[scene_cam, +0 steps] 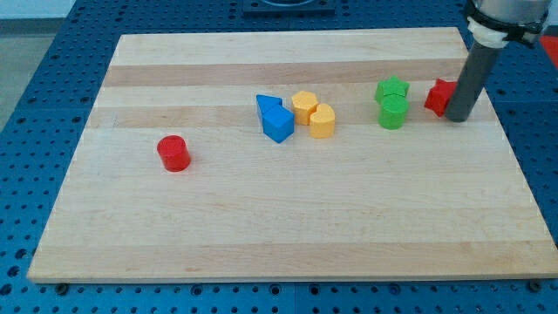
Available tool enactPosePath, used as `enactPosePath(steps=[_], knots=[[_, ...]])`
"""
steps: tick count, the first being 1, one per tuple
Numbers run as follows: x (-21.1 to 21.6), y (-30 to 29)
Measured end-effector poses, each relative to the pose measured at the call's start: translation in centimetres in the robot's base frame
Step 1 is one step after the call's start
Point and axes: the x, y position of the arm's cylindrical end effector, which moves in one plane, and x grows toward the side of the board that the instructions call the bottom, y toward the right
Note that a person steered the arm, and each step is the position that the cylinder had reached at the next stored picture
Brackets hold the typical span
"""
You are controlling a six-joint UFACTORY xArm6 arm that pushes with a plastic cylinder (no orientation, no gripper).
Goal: Move the red circle into the red star
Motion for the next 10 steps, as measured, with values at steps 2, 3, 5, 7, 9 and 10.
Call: enactPosePath(steps=[2, 3, 5, 7, 9, 10], knots=[[12.7, -7.1], [13.2, -20.5], [13.0, -40.6], [6.9, -47.0], [4.6, -38.9], [7.6, -31.4]])
